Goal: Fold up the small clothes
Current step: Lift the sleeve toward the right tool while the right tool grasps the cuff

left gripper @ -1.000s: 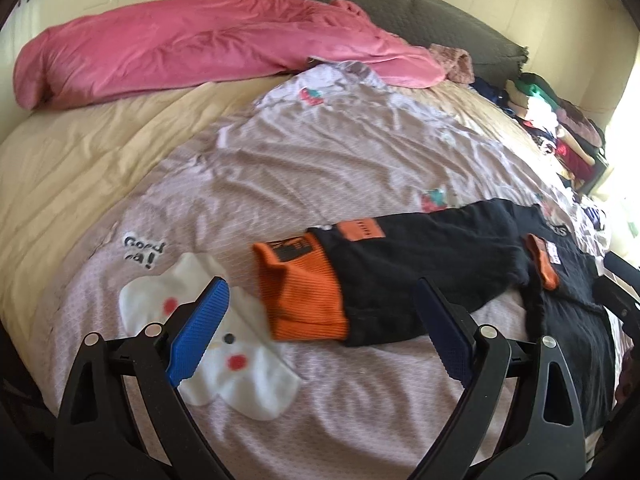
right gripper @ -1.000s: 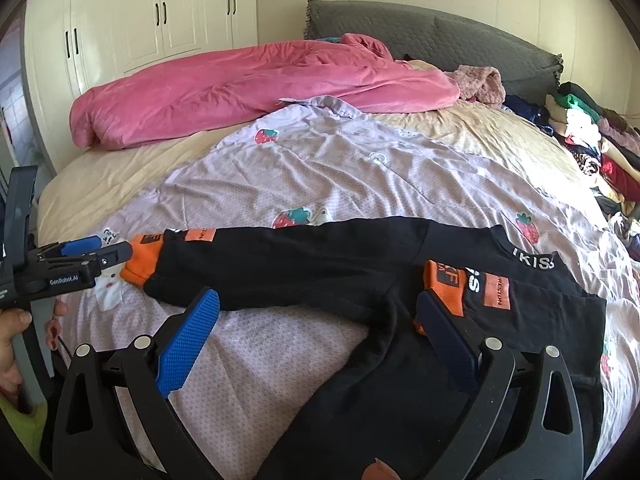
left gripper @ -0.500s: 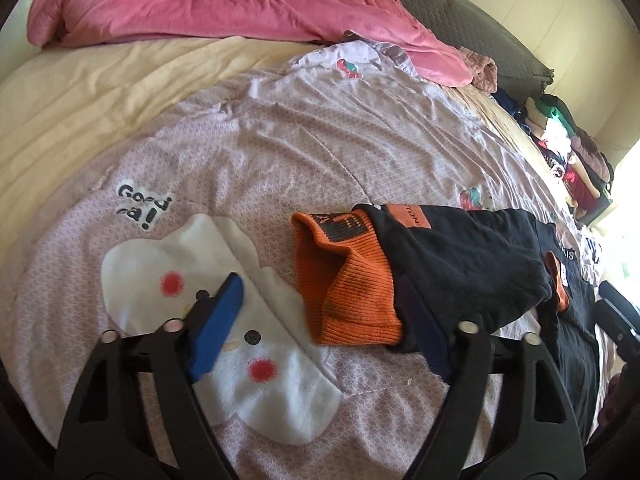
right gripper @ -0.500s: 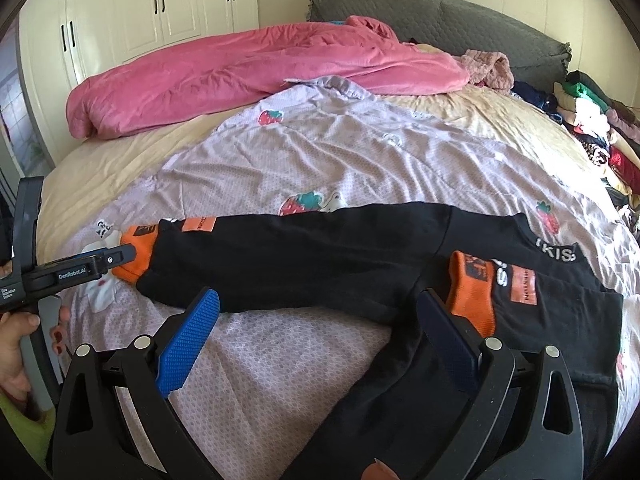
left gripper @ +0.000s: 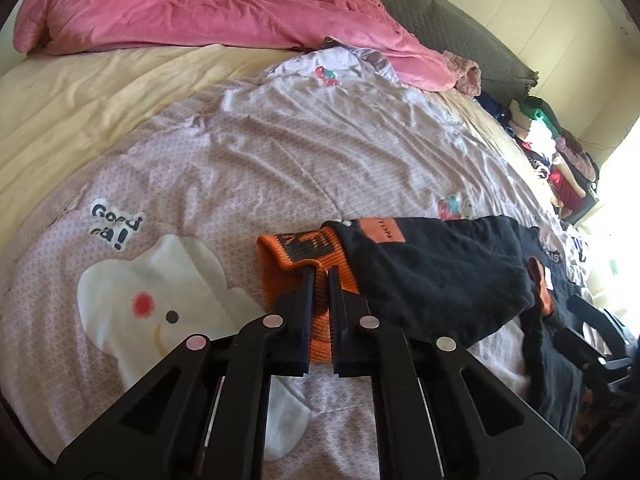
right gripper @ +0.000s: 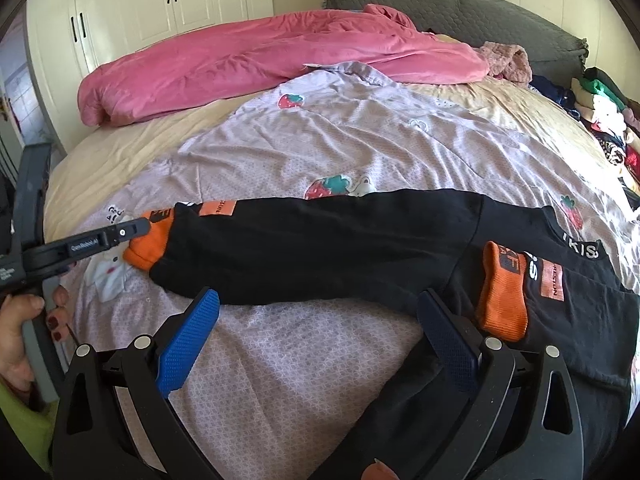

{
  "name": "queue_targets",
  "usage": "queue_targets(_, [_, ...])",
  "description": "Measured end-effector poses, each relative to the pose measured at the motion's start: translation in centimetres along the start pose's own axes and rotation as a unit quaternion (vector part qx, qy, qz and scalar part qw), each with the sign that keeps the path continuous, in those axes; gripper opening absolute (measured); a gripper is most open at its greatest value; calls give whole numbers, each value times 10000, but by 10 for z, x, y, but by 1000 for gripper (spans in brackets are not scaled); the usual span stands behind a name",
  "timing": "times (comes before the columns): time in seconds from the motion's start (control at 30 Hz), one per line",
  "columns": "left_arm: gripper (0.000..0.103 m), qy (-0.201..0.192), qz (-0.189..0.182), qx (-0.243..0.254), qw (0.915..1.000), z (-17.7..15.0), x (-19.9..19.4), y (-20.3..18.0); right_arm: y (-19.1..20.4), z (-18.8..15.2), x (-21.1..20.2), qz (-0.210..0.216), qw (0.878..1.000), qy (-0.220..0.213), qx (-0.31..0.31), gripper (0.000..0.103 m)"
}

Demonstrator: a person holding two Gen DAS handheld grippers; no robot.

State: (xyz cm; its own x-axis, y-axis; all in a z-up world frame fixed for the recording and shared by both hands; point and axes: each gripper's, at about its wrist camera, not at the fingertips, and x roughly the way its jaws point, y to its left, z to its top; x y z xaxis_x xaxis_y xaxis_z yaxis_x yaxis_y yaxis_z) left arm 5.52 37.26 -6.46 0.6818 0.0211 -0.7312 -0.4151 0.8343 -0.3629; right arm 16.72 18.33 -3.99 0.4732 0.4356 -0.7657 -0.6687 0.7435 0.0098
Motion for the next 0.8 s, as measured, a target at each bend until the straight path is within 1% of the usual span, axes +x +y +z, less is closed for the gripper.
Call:
queue_targets(0.13, [1,-41,-154,14,9999,5,-8,-6,1,0,-1,33,10000,-21,3,99])
queue_targets(0.4, [1,-96,-225,59,9997,11,-22,-15,-7,-2,-9,40,9999,-101,98,99])
queue_targets(0.6, [1,-192,-281,264,9991,15,-38,-35,-6,-6,-18,123,9998,-166,75,99])
queue_targets(0.8, [0,-261,-409,340,9982,25,-51,-55,4,-11,-21,249,9993,-260,-87,99])
